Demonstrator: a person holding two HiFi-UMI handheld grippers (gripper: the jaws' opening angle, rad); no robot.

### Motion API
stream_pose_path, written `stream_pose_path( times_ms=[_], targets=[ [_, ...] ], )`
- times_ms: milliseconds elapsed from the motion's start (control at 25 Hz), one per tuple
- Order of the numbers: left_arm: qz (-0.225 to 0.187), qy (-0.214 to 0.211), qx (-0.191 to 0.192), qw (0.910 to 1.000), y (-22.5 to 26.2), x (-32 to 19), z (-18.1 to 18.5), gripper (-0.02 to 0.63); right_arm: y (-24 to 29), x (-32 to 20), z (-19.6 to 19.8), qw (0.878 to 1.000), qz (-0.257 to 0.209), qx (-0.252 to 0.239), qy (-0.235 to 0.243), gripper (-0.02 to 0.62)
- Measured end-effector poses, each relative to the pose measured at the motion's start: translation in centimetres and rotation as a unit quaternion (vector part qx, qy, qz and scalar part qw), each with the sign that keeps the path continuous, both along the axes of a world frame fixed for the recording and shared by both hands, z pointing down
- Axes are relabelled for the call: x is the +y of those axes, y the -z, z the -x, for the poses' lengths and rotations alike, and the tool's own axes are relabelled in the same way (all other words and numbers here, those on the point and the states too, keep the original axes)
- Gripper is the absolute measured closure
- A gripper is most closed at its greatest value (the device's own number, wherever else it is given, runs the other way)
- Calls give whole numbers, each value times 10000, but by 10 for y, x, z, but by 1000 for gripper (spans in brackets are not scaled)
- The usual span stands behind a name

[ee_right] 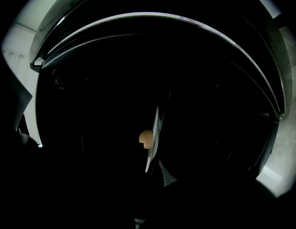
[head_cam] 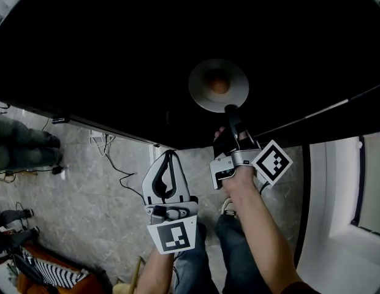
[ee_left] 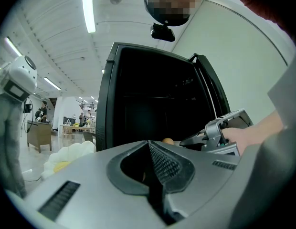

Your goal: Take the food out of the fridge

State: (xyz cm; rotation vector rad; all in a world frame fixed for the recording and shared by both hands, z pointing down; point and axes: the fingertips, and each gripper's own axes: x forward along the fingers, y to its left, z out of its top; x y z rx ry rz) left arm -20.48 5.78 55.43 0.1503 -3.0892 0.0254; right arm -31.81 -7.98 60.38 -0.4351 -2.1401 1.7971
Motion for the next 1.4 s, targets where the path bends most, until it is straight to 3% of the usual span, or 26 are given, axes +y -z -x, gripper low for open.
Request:
stream_pose_path(
  times_ms=[560,800,1400],
  targets=[
    [-51,41,90,9999,-7,2,0,592,1,4,5,9997,236,58,-61,503],
    [-26,28,66,10000,-2,0,0,592,-1,2,3,9992,276,210,-203,551],
    [-33,30,39,10000,1,-2,0,592,0,0,1,9979,413,369,-345,563]
  ],
)
